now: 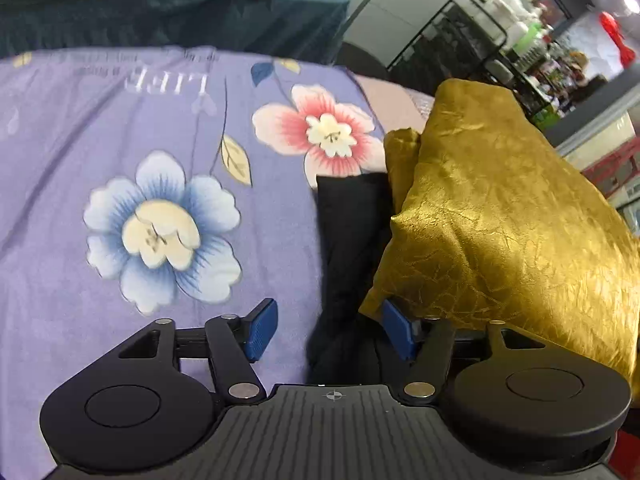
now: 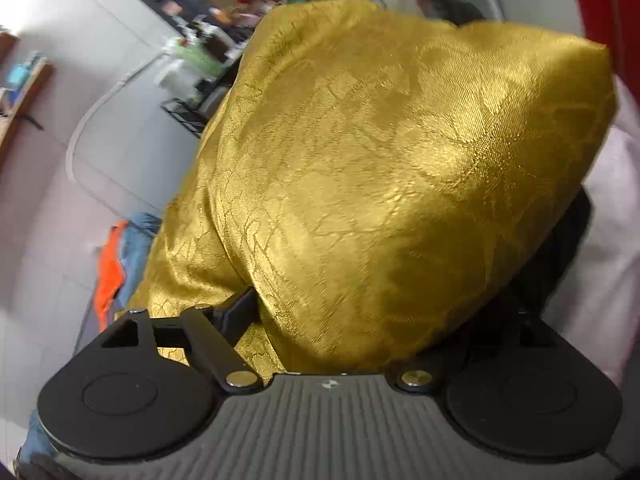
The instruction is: Fold large clothes
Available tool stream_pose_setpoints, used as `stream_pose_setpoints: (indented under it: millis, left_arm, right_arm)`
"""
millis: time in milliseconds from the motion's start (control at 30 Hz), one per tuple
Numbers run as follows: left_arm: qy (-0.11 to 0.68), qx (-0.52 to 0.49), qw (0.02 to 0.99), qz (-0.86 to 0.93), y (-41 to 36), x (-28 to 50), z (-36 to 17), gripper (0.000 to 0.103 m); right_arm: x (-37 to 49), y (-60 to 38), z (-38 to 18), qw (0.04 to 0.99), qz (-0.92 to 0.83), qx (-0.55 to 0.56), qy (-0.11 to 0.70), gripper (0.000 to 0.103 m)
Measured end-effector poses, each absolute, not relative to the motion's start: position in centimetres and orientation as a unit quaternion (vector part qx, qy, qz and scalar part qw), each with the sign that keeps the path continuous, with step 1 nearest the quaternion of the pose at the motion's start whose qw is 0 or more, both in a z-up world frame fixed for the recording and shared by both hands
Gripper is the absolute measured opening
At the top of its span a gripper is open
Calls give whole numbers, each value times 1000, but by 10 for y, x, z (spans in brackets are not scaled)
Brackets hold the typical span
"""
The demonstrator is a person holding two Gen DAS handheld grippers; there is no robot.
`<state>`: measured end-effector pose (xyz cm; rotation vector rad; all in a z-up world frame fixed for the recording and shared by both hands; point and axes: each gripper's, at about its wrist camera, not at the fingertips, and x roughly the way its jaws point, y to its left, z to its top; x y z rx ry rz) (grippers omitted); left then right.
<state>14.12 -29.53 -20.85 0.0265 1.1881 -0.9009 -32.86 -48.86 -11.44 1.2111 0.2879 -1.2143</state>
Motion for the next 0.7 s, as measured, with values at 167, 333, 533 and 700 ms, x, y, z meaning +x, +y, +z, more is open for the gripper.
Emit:
stream_pose_setpoints:
  millis: [167,333,533,700]
  left_arm:
    - [517,40,756,-399,-266,135,-194,103]
    - [497,102,784,-358,-225,127,-187,103]
    - [468,161,805,-329,-193,117,-167,103]
    - [421,212,794,-385,-220,95,-123,103]
  right_arm:
    - [-300,-434,-104,637,-532,534,164,88]
    - [-205,-394,-108,759,-376,445,291,93]
    - [-112,-376,-113,826,-252,346,368,94]
    - [-93,-371,-89,845,-280,233,391,96]
